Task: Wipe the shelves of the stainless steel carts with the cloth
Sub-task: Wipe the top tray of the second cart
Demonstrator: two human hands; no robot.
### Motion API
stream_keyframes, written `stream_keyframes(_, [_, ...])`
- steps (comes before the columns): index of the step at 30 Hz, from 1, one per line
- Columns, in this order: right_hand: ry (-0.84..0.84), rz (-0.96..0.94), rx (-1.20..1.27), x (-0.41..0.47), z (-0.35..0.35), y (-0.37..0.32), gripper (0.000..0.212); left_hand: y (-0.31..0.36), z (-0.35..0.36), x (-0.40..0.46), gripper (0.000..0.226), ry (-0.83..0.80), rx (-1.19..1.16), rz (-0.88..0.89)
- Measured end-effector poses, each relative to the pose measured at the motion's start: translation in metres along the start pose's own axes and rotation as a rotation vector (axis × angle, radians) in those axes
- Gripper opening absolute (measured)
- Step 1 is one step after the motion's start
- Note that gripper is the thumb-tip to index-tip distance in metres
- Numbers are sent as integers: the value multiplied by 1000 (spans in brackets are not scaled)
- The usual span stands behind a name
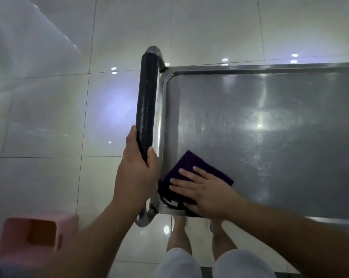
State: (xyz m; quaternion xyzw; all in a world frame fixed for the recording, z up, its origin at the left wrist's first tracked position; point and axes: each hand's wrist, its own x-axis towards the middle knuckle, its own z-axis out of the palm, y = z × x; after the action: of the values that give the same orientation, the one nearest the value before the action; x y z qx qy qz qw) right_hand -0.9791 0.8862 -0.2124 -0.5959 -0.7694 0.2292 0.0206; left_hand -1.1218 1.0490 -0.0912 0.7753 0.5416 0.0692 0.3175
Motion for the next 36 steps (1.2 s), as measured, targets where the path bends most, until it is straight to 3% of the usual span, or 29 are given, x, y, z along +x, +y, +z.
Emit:
stream_keyframes(5, [188, 403, 45, 110, -87, 104, 60, -4, 0, 3, 62, 2, -13, -21])
stream_keyframes(10, [201, 702, 136, 188, -142, 174, 64, -10, 5, 4, 61, 1, -25, -6])
stream_keyframes(13, [218, 658, 123, 196, -135, 147, 65, -13, 5, 5, 61, -6, -40, -16])
stream_keyframes(16, [174, 474, 87, 177, -112, 93, 62, -13, 4, 5, 60, -2, -32, -1])
stream_keyframes(24, [-27, 81, 232, 37, 6, -74, 60, -9, 3, 2, 60, 2, -25, 13])
stream_keyframes(26, [-58, 56, 217, 19, 22, -85, 60, -10, 4, 0, 60, 4, -22, 14])
stream_keyframes(30, [-68, -111, 71, 35, 8, -43, 61, -10, 2, 2, 62, 7, -21, 16])
stream_keyframes(32, [-8, -34, 35, 59, -13, -12, 63, -10, 2, 3, 61, 7, -33, 9])
stream_keyframes(36, [179, 426, 74, 131, -77, 75, 63, -10, 4, 3, 61, 11, -26, -2])
